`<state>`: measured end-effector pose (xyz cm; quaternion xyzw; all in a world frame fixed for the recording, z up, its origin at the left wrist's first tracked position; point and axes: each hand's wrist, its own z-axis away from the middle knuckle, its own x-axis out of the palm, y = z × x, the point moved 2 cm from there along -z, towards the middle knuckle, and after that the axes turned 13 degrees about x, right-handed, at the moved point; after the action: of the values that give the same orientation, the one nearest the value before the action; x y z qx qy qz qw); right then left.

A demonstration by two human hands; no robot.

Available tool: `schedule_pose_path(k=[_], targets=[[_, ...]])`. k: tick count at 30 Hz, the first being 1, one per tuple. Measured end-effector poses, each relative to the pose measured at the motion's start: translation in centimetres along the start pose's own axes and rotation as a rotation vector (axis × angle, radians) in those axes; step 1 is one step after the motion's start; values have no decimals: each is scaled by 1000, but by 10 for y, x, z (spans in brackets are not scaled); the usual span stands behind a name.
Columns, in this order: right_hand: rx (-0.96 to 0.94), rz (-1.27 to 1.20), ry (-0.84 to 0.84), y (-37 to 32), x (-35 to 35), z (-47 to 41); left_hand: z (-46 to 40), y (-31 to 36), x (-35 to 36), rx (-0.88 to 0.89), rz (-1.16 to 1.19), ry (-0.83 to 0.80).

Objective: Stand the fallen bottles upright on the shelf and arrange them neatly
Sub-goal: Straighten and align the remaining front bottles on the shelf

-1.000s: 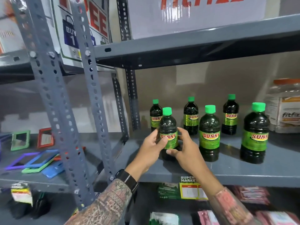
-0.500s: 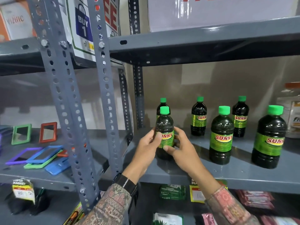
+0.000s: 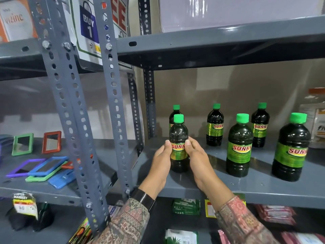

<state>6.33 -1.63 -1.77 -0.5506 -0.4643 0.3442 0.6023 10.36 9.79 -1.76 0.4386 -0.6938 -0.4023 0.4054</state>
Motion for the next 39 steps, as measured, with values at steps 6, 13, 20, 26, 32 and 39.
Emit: schedule_pose_path(k=[6,13,20,26,32,39], targets=[[-14,-5,0,-4,1,5,1,0,0,-9,23,37],[-185,-2,41,-2,-42,55,54,5,5,471,-159,339],[-524,-113,510,-5,-116,92,68,-1,82,490,-243,-87],[-280,-11,414,-23,-155,54,36,-19,141,96,-46,-229],[-146,-26,283,-26,-157,32,32,-24,162,6,39,-185],[-113,-12,227,-27,-143,31,30,-18,151,43,-26,-105]])
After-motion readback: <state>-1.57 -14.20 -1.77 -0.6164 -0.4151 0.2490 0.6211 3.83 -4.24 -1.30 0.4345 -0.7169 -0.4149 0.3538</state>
